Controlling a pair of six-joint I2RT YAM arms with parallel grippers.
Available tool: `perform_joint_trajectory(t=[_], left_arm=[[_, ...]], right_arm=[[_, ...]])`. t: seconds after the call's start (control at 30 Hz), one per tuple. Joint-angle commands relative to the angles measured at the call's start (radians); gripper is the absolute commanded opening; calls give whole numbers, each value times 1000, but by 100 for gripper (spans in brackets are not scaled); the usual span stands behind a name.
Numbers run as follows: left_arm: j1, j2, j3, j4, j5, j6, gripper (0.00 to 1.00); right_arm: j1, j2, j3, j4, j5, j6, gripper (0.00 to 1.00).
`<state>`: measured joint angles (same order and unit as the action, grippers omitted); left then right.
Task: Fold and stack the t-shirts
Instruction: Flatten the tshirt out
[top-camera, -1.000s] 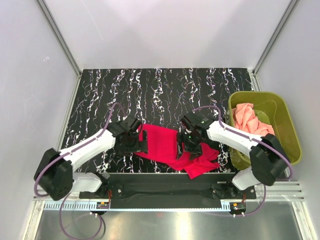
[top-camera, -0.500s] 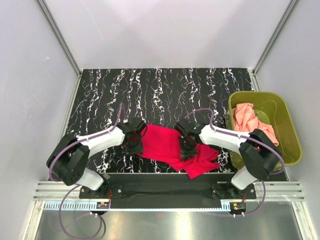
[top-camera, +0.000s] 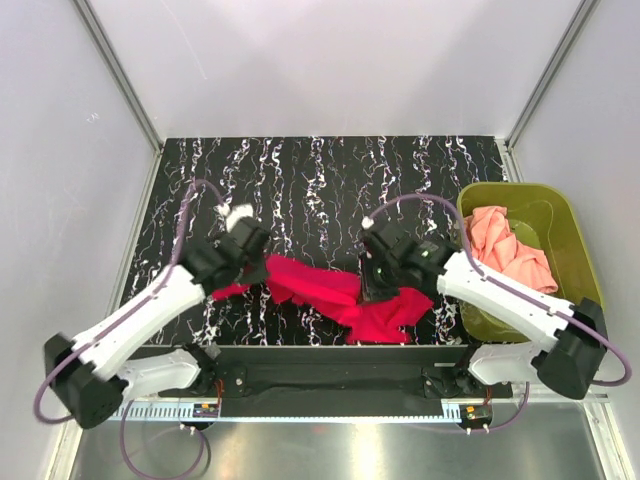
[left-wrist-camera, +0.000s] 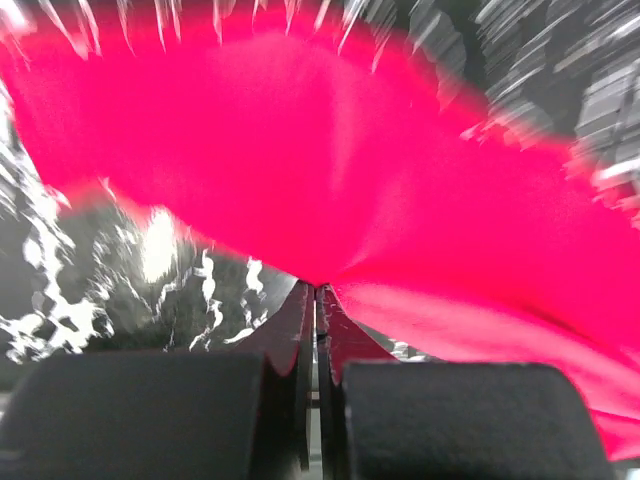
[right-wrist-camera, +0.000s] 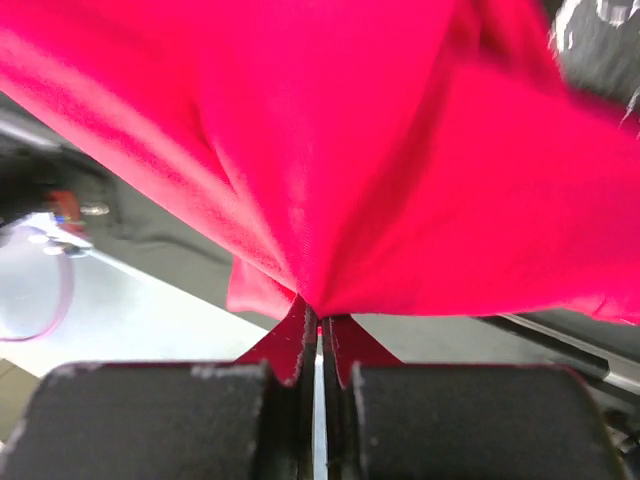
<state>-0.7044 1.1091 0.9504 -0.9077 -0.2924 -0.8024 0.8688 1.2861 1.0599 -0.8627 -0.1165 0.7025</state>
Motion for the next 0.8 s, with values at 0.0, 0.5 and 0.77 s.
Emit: perform_joint_trajectory(t=[0.0, 0.5, 0.77], left_arm=[[14, -16, 210, -109, -134, 80, 0], [290, 485, 656, -246, -6, 330, 74], [108, 136, 156, -29, 214, 251, 63]], right_arm=[[-31, 46, 217, -113, 61, -55, 0], [-268, 509, 616, -236, 15, -258, 73], [-42, 306, 177, 82, -138, -11, 64]])
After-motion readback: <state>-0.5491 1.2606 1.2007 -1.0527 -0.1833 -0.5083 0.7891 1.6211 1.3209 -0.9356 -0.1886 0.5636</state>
